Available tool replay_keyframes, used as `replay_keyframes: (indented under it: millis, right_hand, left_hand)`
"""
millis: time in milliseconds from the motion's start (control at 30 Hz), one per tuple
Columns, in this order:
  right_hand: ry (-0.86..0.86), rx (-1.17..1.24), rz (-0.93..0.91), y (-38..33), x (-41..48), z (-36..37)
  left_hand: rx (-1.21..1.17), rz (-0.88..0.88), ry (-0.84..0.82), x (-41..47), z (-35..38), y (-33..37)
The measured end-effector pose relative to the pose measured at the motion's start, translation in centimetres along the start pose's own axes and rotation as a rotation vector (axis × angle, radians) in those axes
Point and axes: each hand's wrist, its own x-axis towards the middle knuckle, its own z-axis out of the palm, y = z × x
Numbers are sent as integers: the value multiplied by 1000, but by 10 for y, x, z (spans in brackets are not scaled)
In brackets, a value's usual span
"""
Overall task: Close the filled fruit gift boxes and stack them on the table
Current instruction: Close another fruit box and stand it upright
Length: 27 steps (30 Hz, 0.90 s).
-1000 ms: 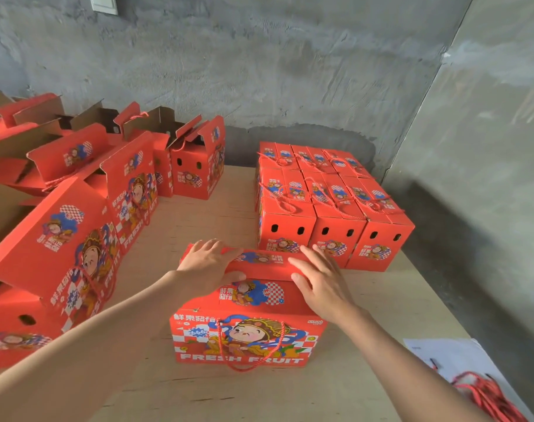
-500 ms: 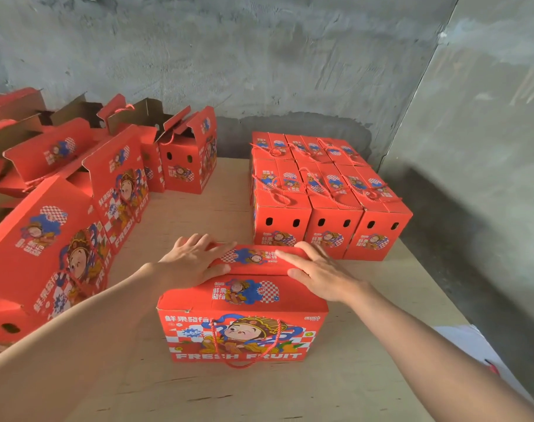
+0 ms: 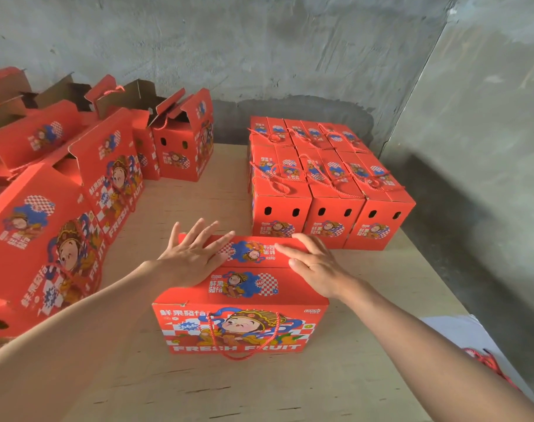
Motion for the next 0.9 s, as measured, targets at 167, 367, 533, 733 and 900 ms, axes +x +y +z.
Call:
replay_keyframes:
  millis: [167, 367, 533, 733, 900]
  right_hand:
    - [123, -70, -19, -5, -3, 4]
    - [295, -237, 185, -21, -28, 19]
    - [303, -360, 313, -52, -74, 33]
    - [210, 507, 686, -53, -95, 36]
    - [25, 1274, 738, -51, -78, 38]
  left_hand:
    - [-18, -129, 162, -22, 0, 24]
    - [-308, -174, 460, -65, 18, 57]
    - [-982, -484, 492, -71, 35, 55]
    - [-1266, -394, 268, -72, 22, 53]
    - [-1388, -290, 396, -81, -1, 62]
